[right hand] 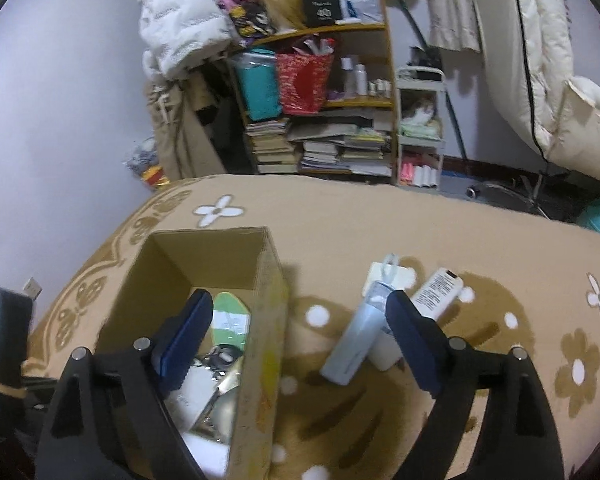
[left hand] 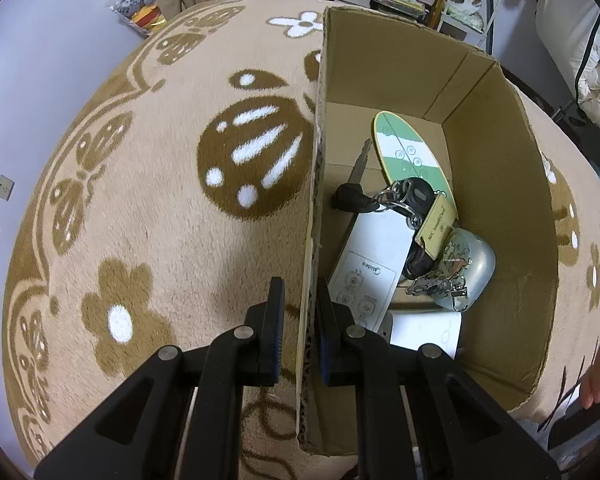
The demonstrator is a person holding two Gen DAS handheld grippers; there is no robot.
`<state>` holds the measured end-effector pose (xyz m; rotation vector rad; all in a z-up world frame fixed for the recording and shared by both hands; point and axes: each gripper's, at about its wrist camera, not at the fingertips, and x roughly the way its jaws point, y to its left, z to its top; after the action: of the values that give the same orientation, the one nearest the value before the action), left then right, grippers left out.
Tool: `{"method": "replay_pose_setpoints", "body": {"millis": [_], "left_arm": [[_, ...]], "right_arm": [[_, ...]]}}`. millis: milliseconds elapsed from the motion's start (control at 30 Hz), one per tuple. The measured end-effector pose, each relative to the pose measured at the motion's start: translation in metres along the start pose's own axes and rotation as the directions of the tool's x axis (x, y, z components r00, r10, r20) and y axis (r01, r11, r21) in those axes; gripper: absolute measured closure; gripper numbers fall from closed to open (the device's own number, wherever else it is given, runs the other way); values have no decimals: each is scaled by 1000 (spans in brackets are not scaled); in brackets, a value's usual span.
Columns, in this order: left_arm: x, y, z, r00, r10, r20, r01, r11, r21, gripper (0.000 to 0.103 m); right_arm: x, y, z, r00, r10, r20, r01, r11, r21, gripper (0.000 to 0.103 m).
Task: Organize rigid objects
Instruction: 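Carry the AIMA tag keys into the box and release them, then move the right gripper to the light-blue bottle and grasp it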
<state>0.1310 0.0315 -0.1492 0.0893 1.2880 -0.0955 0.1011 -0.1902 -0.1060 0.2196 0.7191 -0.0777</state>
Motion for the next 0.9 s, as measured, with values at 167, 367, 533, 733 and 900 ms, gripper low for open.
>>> {"method": "replay_pose_setpoints", "body": {"millis": [167, 367, 533, 733, 900], "left_arm": [[0, 1, 1, 1000, -5, -1, 5, 1000, -4, 89], [-1, 1, 2, 1000, 2, -1, -2, 1000, 2, 89], [0, 1, 1, 1000, -4, -3, 4, 1000, -2, 89], [0, 1, 1, 1000, -3, -3, 3, 1000, -2, 89], [1, 1, 2, 1000, -6, -5, 6, 1000, -5, 89]], "right_arm": [[14, -12, 7, 999, -34, -15, 35, 999, 9, 9], [25, -22, 22, 996, -81, -22, 80, 996, -35, 8], [37, -36, 30, 995, -92, -38, 92, 996, -6, 8], [56, -53, 20, 995, -62, -74, 66, 997, 47, 8], [67, -58, 4, 992, -13, -124, 23, 997, 78, 14]]}}
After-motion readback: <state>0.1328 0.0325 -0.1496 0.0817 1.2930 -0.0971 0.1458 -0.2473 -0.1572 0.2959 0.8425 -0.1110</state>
